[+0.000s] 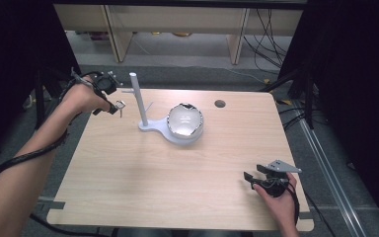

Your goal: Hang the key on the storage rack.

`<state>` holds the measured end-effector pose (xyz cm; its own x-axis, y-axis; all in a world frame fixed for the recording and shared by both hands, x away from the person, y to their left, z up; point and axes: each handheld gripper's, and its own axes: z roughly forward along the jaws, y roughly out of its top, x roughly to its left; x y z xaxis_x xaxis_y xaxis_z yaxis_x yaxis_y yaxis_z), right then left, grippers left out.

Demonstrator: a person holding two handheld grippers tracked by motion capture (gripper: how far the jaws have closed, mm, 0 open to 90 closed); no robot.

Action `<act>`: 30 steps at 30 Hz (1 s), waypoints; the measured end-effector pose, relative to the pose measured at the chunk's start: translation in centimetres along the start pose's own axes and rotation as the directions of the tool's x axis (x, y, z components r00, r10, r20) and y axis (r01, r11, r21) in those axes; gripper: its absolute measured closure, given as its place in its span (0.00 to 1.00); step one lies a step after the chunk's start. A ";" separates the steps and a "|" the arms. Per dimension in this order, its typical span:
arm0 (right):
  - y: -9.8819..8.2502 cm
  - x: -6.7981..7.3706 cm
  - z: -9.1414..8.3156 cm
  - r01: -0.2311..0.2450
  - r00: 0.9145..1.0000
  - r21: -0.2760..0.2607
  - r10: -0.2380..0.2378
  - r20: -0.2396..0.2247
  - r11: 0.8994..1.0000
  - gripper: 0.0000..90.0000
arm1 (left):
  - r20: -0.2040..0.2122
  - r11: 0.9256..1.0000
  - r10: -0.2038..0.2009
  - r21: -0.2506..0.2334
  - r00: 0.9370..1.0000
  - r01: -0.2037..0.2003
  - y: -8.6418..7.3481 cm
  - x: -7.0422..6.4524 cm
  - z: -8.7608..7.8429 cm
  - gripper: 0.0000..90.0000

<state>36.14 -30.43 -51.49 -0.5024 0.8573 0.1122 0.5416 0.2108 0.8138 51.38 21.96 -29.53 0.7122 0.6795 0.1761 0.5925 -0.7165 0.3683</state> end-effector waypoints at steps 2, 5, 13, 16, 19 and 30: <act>0.0 0.0 0.0 -0.003 1.000 0.004 0.003 -0.001 1.000 0.39 | 0.003 1.000 0.003 -0.005 1.000 -0.003 0.2 0.1 -0.1 0.92; 0.0 0.0 0.0 0.015 1.000 -0.007 -0.015 0.010 1.000 0.39 | 0.011 0.999 -0.015 -0.040 1.000 0.015 1.1 0.5 -0.4 0.92; 0.0 -0.1 0.0 0.029 1.000 0.002 -0.029 0.011 1.000 0.39 | 0.022 0.997 -0.044 -0.063 0.999 0.046 2.2 1.6 -0.3 0.92; 0.0 -0.1 0.1 0.025 1.000 0.012 -0.026 0.018 1.000 0.39 | 0.025 0.996 -0.052 -0.075 0.998 0.053 2.5 2.2 -0.3 0.92; 0.1 0.0 -0.1 0.007 1.000 0.020 -0.007 -0.013 1.000 0.39 | 0.034 0.995 -0.062 -0.082 0.997 0.065 2.6 2.5 -0.2 0.92; 0.0 0.3 -0.1 -0.015 1.000 0.023 0.016 -0.009 1.000 0.39 | 0.049 0.987 -0.113 -0.113 0.992 0.117 1.7 3.6 0.6 0.92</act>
<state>35.96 -30.24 -51.40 -0.5000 0.8562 0.1301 0.5644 0.2083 0.7988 55.14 23.10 -28.86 0.6585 0.7473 0.0889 0.6257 -0.6093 0.4871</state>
